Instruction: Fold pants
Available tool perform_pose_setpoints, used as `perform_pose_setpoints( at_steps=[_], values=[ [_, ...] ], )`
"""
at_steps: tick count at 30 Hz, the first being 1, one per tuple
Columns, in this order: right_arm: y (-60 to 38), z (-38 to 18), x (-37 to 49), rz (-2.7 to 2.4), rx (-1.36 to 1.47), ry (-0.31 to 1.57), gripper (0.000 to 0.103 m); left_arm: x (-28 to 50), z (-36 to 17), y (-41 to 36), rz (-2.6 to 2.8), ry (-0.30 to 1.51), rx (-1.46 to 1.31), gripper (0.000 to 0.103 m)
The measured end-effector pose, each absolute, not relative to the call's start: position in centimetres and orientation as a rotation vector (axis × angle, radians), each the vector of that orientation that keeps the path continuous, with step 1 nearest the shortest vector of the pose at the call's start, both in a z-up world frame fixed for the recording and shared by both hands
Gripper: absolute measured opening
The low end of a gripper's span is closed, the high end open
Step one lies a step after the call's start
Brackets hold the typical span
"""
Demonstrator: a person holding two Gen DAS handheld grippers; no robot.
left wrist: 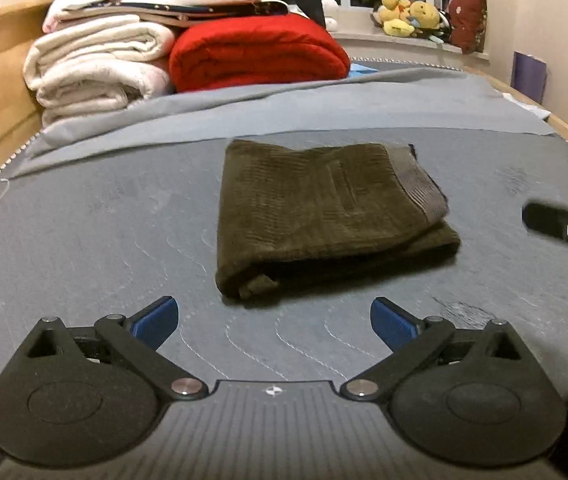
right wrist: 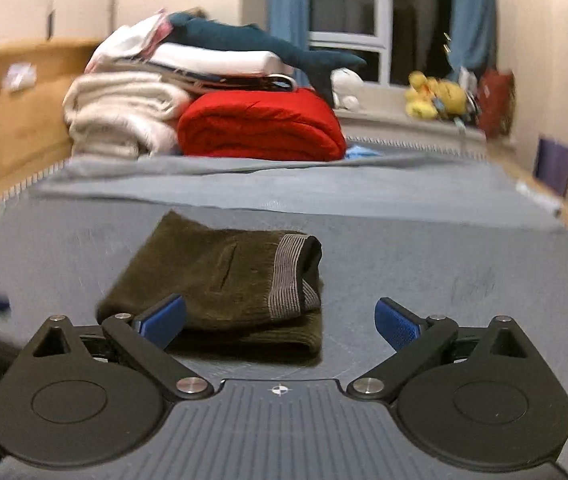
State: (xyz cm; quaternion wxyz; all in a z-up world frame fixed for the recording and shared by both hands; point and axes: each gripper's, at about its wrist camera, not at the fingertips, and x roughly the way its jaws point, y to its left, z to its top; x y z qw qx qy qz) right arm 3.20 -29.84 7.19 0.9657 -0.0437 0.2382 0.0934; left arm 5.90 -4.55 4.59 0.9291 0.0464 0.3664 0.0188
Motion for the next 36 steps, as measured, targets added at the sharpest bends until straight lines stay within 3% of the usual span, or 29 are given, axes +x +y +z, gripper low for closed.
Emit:
perform_pose_setpoints(
  at_steps=[36],
  values=[
    [-28.0,5.3,5.6,0.201,-0.001,0.606,0.1,8.0,4.0,-3.5,0.029,0.794,-0.035,0.102]
  ],
)
